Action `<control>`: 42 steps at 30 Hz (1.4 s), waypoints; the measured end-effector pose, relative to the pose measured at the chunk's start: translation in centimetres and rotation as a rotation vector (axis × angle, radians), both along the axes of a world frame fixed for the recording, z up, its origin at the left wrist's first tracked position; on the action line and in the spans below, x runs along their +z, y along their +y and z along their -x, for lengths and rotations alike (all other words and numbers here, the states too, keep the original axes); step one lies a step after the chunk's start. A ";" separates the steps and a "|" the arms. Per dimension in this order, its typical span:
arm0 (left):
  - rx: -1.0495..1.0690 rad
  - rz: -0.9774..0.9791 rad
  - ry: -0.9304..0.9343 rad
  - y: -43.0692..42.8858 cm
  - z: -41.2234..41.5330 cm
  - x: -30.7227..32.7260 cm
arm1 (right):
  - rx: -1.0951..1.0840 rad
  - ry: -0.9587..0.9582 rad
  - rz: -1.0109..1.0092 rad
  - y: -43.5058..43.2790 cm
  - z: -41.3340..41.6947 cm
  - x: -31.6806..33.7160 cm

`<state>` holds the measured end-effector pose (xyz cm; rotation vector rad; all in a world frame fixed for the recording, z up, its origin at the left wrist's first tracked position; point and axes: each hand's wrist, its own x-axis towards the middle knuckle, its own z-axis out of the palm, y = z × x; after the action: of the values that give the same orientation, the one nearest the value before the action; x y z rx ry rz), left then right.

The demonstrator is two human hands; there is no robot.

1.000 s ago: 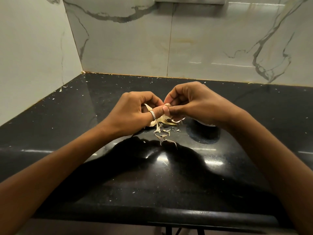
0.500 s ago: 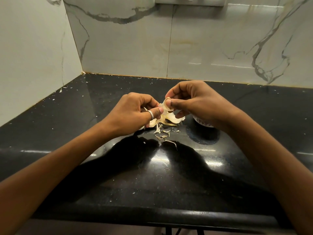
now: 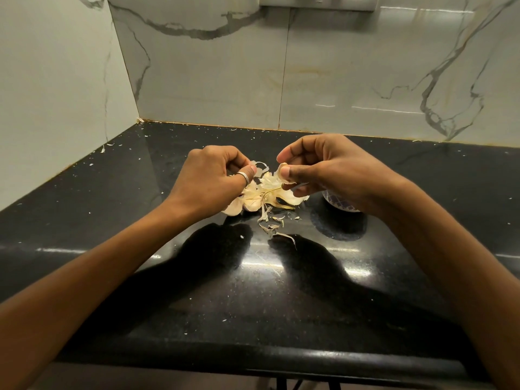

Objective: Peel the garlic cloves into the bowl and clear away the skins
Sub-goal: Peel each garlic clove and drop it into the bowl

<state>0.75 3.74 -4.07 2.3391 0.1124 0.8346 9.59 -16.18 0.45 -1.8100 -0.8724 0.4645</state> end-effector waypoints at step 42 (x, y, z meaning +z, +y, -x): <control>-0.247 0.356 0.219 -1.4 0.8 1.0 | -0.085 0.048 -0.161 0.8 0.0 -0.8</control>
<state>-0.06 2.36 -3.10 2.0463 0.0576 0.3983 9.57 -15.39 -0.39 -1.6749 -0.7744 0.3711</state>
